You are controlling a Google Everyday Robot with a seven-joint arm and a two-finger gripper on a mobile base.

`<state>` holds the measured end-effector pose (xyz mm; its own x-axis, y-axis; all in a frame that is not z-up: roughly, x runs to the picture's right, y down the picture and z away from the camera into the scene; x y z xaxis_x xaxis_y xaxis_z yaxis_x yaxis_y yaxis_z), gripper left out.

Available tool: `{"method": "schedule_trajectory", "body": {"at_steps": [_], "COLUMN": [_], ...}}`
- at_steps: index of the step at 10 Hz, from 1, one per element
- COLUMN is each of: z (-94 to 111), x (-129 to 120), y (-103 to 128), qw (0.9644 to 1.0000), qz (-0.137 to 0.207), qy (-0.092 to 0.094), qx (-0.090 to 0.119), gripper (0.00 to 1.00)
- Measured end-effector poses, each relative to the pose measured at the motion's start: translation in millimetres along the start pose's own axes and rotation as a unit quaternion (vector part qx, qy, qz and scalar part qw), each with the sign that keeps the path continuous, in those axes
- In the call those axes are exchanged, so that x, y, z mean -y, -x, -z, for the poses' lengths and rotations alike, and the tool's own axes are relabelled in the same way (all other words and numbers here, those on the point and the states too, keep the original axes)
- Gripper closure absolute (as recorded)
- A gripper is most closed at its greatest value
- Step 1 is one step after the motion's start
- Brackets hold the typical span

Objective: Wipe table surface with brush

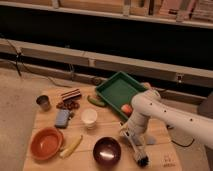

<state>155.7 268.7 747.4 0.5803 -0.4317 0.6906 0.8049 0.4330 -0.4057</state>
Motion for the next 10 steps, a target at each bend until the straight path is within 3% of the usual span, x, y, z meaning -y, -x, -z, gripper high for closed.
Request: {"method": "schedule_trajectory", "body": {"at_steps": [4, 10], "z": [-9.3, -27.3], "x": [-10.8, 4.7], "y": [-22.2, -36.1], "qw": [0.9991, 0.9942], "qz": [-0.011, -0.028], "qy": [0.008, 0.001], "qx": [-0.041, -0.104], "gripper": [0.2, 0.2]}}
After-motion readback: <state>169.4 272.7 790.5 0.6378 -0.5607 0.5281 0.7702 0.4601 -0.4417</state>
